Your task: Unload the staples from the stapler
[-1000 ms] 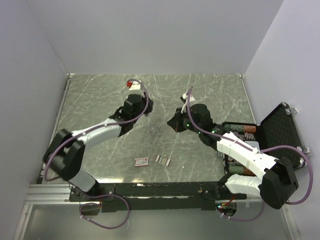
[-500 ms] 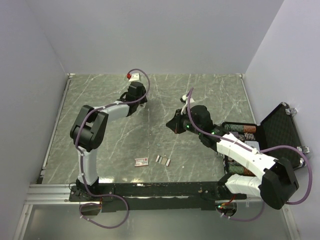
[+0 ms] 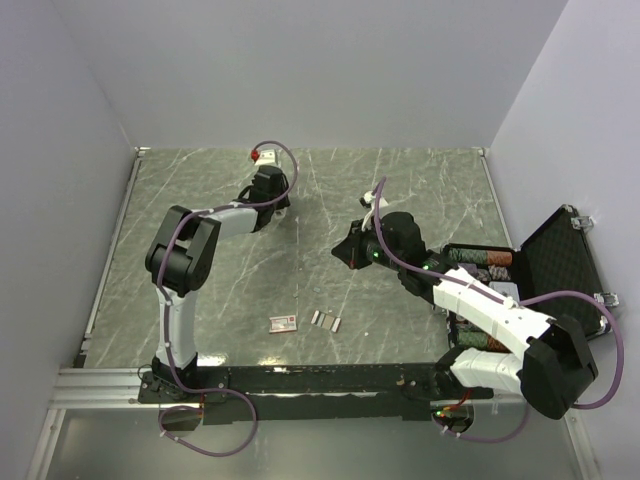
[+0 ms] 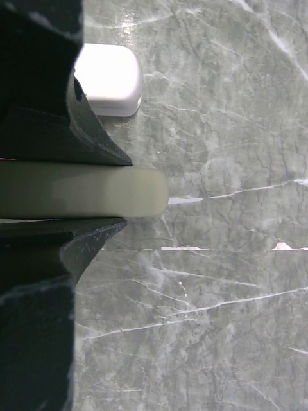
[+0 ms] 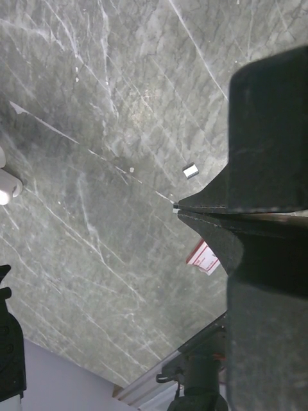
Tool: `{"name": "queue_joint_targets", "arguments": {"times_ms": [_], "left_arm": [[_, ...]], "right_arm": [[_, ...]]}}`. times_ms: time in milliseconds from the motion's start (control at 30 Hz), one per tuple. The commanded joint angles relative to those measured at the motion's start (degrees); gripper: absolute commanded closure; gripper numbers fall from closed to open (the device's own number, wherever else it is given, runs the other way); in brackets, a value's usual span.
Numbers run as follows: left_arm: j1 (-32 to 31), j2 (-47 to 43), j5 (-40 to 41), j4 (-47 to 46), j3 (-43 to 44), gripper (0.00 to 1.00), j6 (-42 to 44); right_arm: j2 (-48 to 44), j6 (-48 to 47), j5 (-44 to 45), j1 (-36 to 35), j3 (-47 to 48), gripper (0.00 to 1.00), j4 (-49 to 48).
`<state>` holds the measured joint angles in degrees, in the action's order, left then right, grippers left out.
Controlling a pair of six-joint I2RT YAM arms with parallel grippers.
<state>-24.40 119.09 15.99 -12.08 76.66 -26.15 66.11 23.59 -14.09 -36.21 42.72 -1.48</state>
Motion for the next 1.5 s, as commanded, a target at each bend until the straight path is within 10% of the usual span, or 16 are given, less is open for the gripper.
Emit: {"name": "queue_joint_targets", "arguments": {"times_ms": [0, 700, 1467], "left_arm": [[-0.1, -1.8, -1.3, -2.7, -2.7, 0.76, -0.9], [-0.6, -5.4, -1.8, -1.9, -4.5, 0.54, -1.6], [-6.4, -36.2, -13.2, 9.7, -17.2, 0.48, -7.3]], "right_arm": [[-1.5, -0.5, -0.3, 0.3, 0.0, 1.00, -1.6], [-1.9, 0.2, -1.2, 0.3, -0.9, 0.63, -1.9], [4.7, -11.5, -6.1, -1.0, 2.2, 0.40, 4.7]]}}
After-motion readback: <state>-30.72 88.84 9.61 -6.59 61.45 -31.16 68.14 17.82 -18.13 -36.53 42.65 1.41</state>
